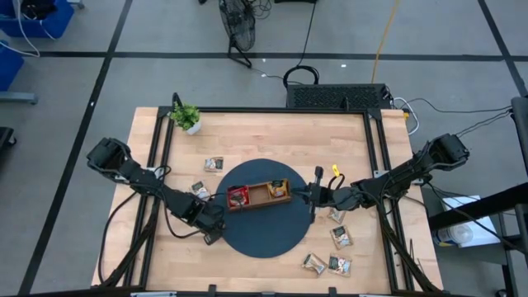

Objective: Pick & Place Tea
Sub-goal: Put the yellow tea bag into the right section of the wooden organizer

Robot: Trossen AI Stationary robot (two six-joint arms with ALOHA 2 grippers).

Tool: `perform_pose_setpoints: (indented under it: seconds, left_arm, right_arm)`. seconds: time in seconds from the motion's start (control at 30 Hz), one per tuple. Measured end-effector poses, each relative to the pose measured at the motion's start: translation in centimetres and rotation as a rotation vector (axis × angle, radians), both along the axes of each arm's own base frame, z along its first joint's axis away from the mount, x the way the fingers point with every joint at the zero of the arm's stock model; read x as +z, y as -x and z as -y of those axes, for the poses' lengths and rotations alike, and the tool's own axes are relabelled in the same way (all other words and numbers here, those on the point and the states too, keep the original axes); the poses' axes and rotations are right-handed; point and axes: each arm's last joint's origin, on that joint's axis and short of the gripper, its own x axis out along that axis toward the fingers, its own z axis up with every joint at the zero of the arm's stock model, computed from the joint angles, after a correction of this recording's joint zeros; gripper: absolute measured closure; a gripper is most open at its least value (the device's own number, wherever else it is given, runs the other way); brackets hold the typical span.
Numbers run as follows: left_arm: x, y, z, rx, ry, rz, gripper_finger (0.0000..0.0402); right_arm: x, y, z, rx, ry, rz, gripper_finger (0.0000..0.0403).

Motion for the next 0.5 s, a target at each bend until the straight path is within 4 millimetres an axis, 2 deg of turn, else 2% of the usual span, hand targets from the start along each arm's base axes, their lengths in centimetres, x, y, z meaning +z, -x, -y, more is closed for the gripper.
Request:
perform_pose_setpoints:
  seconds: [0.17, 0.3, 0.37, 0.5]
  left_arm:
    - [2.9, -0.4, 0.6, -0.061, 0.009, 0.016, 0.0394]
    - [7.8, -1.7, 1.6, -0.135, -0.023, 0.183, 0.0394]
    - [10.1, -2.5, 2.0, -0.215, -0.113, 0.308, 0.0395]
    - [14.3, -4.2, 2.2, -0.336, -0.502, 0.580, 0.0395]
  right_arm:
    - [0.0, 0.0, 0.0, -0.001, -0.005, 0.002, 0.0403]
    - [0.0, 0.0, 0.0, -0.006, -0.026, 0.007, 0.0403]
    - [0.1, 0.0, 0.0, -0.005, -0.029, 0.013, 0.0403]
    - [0.6, -0.3, 0.2, -0.012, -0.053, 0.077, 0.0403]
